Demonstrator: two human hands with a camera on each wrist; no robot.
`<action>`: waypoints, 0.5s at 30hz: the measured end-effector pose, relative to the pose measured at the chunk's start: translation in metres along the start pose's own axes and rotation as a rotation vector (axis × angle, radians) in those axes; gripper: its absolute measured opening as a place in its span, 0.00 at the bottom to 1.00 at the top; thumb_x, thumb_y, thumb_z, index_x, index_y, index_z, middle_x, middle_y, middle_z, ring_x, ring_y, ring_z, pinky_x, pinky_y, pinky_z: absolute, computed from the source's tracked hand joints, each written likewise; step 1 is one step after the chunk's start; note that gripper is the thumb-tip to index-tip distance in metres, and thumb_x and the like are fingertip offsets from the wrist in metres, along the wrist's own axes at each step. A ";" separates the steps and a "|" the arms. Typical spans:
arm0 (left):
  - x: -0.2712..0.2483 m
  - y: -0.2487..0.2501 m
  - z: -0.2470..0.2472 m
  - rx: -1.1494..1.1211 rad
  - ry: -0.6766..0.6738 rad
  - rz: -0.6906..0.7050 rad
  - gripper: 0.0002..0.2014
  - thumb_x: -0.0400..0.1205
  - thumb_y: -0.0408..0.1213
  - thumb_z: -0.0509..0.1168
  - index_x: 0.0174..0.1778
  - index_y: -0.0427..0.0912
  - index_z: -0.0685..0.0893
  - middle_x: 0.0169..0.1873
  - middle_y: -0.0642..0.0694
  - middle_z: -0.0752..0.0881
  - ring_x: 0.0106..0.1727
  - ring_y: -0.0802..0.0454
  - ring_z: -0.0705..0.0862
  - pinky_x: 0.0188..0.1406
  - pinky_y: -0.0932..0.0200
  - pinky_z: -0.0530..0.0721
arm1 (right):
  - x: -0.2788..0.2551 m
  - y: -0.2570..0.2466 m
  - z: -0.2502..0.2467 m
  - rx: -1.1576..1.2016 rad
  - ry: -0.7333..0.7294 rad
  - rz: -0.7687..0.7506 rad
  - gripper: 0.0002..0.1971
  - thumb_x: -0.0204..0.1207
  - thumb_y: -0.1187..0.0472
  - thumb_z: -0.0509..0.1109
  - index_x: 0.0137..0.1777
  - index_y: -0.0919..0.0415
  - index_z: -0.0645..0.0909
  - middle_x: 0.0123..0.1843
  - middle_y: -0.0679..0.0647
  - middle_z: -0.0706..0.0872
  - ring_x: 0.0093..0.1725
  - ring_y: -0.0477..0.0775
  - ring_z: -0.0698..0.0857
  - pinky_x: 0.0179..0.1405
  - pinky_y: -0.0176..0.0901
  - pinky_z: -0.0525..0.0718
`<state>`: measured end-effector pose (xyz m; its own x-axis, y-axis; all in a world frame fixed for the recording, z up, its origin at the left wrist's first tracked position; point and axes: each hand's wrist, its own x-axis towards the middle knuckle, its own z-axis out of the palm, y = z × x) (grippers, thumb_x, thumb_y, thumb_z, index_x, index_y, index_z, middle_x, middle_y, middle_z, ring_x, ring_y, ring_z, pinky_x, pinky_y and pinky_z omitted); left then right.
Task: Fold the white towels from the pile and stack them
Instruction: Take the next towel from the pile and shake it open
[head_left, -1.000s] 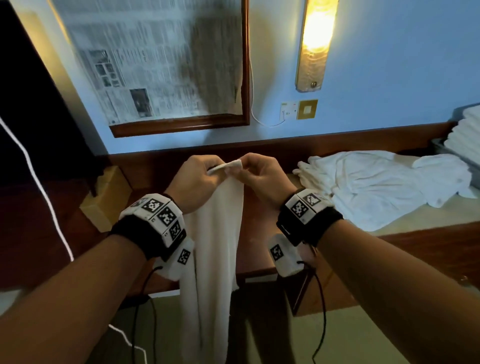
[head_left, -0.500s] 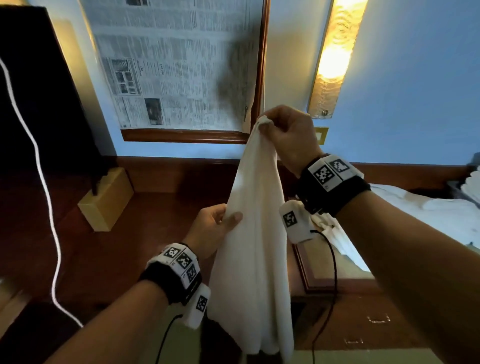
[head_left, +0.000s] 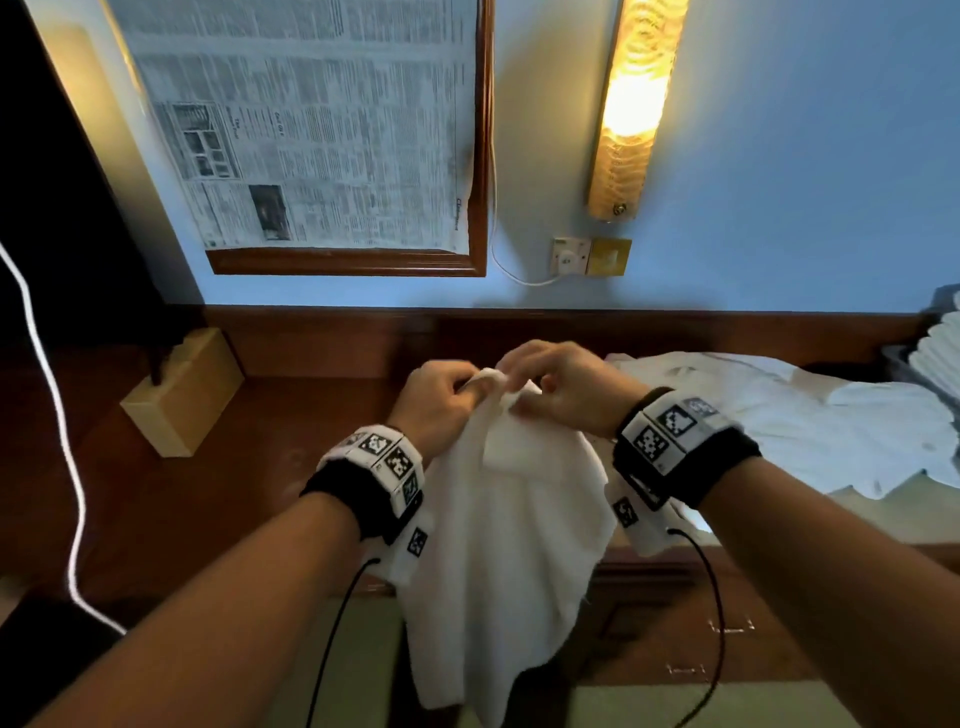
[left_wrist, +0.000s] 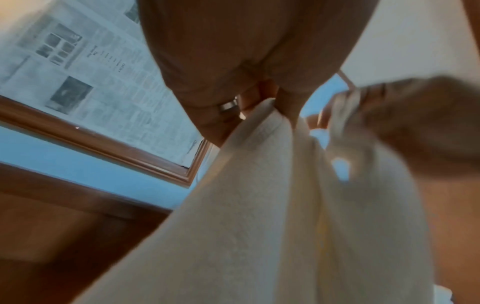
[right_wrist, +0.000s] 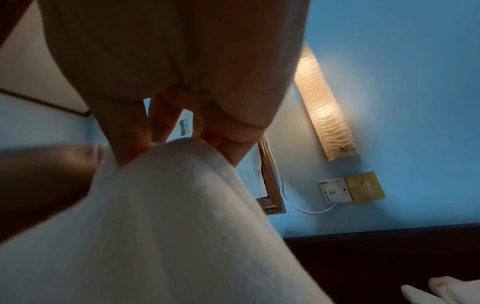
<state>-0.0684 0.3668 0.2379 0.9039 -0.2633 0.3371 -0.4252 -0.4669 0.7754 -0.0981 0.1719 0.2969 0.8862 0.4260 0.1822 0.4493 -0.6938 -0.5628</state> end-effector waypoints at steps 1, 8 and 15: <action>0.004 0.007 -0.001 0.018 -0.009 0.038 0.17 0.81 0.51 0.66 0.37 0.41 0.88 0.29 0.43 0.86 0.30 0.51 0.80 0.33 0.45 0.80 | -0.003 0.001 0.008 -0.024 -0.024 -0.003 0.06 0.75 0.68 0.76 0.50 0.61 0.91 0.62 0.49 0.84 0.48 0.35 0.81 0.48 0.18 0.73; -0.013 0.026 -0.021 -0.292 0.039 0.108 0.08 0.80 0.42 0.69 0.37 0.45 0.87 0.34 0.40 0.87 0.37 0.52 0.82 0.38 0.55 0.79 | 0.008 -0.005 0.007 -0.027 0.208 -0.056 0.03 0.74 0.66 0.75 0.42 0.58 0.90 0.46 0.46 0.83 0.43 0.45 0.82 0.48 0.38 0.78; -0.067 -0.026 -0.043 -0.355 0.134 -0.073 0.09 0.81 0.44 0.74 0.40 0.43 0.86 0.31 0.50 0.86 0.33 0.55 0.81 0.33 0.52 0.81 | 0.029 -0.052 -0.014 0.122 0.488 -0.091 0.07 0.74 0.70 0.74 0.43 0.56 0.88 0.39 0.44 0.79 0.37 0.34 0.78 0.41 0.23 0.72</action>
<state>-0.1161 0.4329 0.2176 0.9392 -0.1168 0.3229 -0.3383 -0.1525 0.9286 -0.0940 0.2118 0.3426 0.8072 0.1407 0.5733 0.5362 -0.5810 -0.6123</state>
